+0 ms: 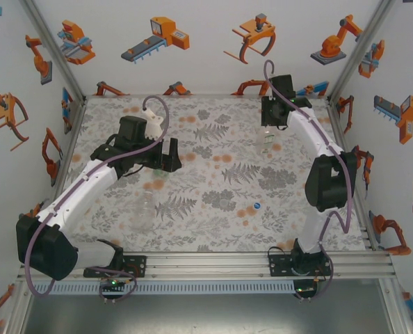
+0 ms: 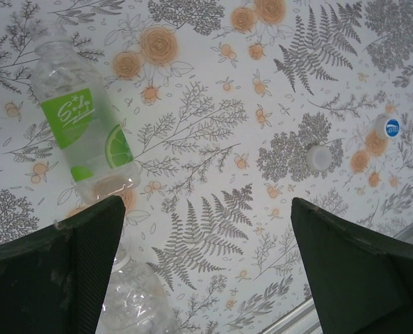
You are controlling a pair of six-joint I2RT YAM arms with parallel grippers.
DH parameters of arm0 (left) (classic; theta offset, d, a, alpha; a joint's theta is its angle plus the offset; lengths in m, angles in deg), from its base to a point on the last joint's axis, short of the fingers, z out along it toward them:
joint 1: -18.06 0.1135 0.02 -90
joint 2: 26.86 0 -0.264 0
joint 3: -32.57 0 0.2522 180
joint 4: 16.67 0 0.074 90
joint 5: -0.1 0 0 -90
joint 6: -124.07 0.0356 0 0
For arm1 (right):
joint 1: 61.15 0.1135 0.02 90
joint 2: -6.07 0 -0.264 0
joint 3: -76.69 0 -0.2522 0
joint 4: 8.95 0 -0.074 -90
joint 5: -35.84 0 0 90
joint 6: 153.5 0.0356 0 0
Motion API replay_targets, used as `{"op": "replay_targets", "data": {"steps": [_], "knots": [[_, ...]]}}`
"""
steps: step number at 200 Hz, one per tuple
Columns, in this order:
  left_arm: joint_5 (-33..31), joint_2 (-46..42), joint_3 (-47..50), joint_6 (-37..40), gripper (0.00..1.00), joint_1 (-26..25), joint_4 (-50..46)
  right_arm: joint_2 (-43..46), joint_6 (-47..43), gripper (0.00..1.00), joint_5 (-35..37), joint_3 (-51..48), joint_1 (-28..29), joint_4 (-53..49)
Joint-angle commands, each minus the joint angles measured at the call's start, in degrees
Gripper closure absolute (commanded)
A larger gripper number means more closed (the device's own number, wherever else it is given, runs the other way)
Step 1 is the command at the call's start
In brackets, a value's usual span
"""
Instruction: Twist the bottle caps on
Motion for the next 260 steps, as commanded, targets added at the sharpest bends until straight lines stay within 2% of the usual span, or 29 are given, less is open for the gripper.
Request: {"op": "replay_targets", "data": {"steps": [1,62,120,169,229,260], "knots": [[-3.0,0.4,-1.0,-0.6,0.03,0.4,-0.2,0.9,0.1,0.48,1.5,-1.7,0.1,0.0],[-6.7,4.1,-4.4,1.9,0.03,-1.3,-6.1,3.2,0.2,0.39,1.7,-0.6,0.1,-1.1],[-12.2,8.6,-7.9,2.6,0.03,-2.5,-11.9,5.0,-0.3,0.37,1.7,2.7,0.0,-4.3],[-12.1,15.2,-12.0,-0.4,0.03,-1.6,-18.0,9.8,-0.3,0.36,1.4,2.7,0.1,-6.7],[-13.2,21.5,-16.7,-6.5,0.03,0.8,-22.0,18.7,0.8,0.36,-0.1,-3.7,0.1,-7.2],[-15.7,19.5,-15.8,-8.1,0.03,0.6,-23.2,23.4,1.5,0.36,-1.2,-7.4,0.1,-6.9]]}}
